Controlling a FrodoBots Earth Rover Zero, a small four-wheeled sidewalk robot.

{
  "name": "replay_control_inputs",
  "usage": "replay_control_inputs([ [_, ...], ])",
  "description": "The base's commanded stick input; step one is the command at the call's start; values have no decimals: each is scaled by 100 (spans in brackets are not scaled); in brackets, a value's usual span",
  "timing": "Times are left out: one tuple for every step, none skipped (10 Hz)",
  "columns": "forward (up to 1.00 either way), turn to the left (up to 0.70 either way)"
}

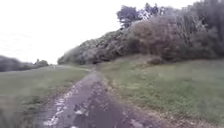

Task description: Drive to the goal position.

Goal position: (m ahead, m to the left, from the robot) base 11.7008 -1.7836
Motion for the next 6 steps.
replay_control_inputs([
  [0, 45],
  [0, 45],
  [0, 45],
  [0, 38],
  [0, 12],
  [0, 0],
])
